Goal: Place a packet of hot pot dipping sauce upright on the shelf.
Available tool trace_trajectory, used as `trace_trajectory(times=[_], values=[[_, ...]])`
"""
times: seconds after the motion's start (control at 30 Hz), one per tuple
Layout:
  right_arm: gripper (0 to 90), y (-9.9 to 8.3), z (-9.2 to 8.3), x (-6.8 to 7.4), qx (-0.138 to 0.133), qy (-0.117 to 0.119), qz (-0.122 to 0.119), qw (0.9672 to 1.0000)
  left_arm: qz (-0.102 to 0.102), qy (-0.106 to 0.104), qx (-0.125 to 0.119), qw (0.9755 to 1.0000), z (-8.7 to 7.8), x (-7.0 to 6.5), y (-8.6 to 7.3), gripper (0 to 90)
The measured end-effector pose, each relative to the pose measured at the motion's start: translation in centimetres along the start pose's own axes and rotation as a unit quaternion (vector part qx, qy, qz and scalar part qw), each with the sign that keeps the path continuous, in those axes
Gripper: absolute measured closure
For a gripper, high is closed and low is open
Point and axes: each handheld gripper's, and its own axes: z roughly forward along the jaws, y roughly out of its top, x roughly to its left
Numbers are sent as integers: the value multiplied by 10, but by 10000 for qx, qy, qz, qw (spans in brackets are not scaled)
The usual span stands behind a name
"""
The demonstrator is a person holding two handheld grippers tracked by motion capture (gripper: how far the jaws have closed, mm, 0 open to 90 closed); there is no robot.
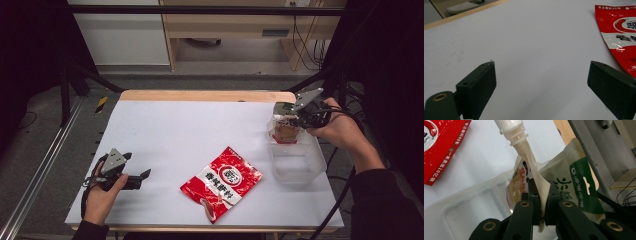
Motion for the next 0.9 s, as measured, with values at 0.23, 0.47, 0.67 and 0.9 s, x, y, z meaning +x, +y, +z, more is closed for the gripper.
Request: trace_trajectory(times=[0.23, 0.47, 0.67, 0.9], values=[[866, -4, 11, 4, -12, 33, 55, 10000, 2, -3, 3, 10000, 0, 0, 0, 83], [865, -13, 28, 10, -53, 160, 203, 9997, -22, 4, -16, 10000, 0, 1, 0, 83], [855, -20, 33, 11, -166, 233, 475, 9985, 1, 1, -2, 10000, 0, 0, 0, 83], [776, -26, 28, 9, -60, 222, 638, 9977, 9, -11, -1, 10000, 0, -1, 0, 83]])
